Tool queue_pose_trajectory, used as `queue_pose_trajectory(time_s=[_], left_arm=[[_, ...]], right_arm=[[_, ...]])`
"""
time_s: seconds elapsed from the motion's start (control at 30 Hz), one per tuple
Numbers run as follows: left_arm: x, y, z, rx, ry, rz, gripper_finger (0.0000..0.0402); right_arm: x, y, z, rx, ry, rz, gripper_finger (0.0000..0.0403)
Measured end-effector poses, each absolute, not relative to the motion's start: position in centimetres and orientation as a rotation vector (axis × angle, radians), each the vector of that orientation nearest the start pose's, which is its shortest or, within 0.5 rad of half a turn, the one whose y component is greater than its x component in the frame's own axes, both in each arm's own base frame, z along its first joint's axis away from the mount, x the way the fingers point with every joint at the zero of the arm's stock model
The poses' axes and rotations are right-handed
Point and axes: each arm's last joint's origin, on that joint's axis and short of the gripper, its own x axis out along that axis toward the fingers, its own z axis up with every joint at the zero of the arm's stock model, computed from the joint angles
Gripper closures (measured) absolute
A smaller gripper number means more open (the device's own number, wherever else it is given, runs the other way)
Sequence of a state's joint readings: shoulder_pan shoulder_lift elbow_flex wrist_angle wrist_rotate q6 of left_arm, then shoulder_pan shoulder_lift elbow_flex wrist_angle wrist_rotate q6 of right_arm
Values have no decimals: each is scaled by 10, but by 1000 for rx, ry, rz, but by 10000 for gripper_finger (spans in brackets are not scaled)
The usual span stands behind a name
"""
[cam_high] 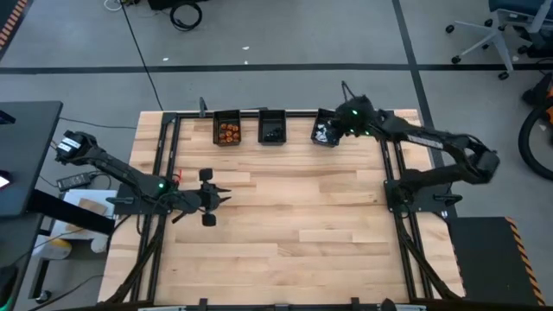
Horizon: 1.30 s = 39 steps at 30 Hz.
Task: Sort Halloween decoration
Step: Return to Home Position
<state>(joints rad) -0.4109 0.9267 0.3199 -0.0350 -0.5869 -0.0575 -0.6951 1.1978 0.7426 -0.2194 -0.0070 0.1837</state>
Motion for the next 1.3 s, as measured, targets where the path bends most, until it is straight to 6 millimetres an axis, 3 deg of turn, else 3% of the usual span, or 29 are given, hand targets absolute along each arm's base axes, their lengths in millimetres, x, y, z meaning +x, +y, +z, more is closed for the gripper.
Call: queue_pose_trajectory(time_s=[0.37, 0.87, 0.97, 1.13, 1.3], left_arm=[[143, -39, 204, 157, 355, 217, 352], [118, -29, 232, 79, 124, 206, 387], [112, -27, 223, 80, 60, 197, 390], [103, -24, 190, 53, -17, 200, 391], [95, -20, 184, 48, -30, 220, 391]], right_arm=[[135, -103, 220, 340, 205, -730, 267], [96, -73, 216, 364, -99, -711, 280], [90, -69, 219, 351, -161, -711, 280], [83, -62, 217, 319, -222, -680, 280], [76, -56, 208, 281, -279, -690, 280]])
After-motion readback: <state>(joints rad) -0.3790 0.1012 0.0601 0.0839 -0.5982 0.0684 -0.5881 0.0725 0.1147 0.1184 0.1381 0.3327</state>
